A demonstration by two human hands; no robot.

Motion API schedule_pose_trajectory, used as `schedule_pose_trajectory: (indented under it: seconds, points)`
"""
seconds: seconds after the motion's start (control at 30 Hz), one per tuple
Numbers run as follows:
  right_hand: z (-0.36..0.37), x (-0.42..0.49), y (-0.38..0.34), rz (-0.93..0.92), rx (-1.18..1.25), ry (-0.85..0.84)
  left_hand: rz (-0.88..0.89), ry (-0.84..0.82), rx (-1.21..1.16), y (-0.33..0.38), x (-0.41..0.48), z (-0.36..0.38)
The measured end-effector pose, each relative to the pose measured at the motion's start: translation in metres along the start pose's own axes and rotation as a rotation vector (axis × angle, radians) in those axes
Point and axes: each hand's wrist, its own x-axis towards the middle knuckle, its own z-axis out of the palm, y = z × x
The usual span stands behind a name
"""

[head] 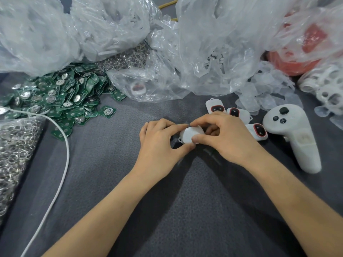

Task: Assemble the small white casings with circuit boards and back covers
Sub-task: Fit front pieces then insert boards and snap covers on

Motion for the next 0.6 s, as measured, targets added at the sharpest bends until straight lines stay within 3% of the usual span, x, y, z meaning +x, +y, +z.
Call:
schedule_pose_trajectory:
  seconds: [0.37, 0.6]
  points:
    - [0.004, 0.0002, 0.0032, -0.013, 0.017, -0.016, 0.001, -0.032, -0.026, 0.001, 0.0018, -0.0033]
    - [0.0013, 0.0017, 0.0076, 0.002, 0.177, -0.041, -0.014, -0.054, -0.117, 0.0042, -0.0008, -0.0023]
